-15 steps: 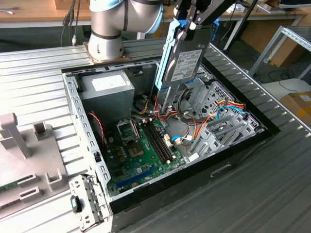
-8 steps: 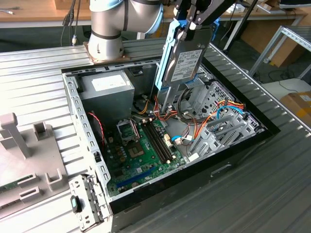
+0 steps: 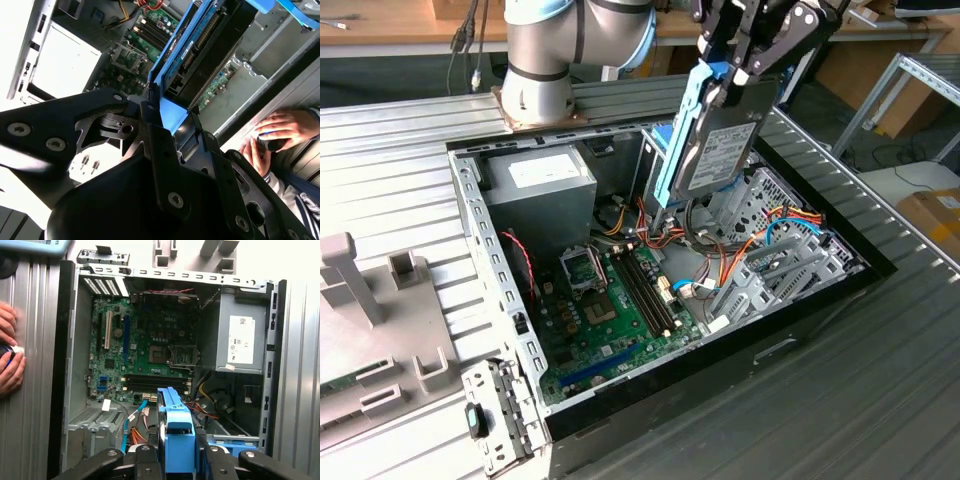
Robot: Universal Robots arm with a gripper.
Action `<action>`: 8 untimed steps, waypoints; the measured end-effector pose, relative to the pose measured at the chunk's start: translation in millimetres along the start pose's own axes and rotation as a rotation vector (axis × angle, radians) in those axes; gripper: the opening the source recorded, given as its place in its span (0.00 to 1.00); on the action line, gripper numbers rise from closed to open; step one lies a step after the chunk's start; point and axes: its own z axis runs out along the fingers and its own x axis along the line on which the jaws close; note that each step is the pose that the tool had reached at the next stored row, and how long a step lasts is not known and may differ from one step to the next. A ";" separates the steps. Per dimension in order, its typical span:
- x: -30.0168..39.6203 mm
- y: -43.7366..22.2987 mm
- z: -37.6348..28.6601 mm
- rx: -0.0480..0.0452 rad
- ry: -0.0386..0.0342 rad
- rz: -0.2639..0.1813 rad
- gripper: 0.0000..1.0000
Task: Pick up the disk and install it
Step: 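Pick up the disk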
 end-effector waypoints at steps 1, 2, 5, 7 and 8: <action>7.0 0.4 -0.1 -0.0001 0.0002 0.000 0.36; 12.2 0.7 0.0 0.0000 0.0001 0.000 0.36; 20.6 1.1 0.0 -0.0001 0.0009 0.000 0.36; 27.2 1.4 0.2 -0.0001 0.0012 0.000 0.36; 30.8 1.6 0.1 -0.0001 0.0020 0.000 0.36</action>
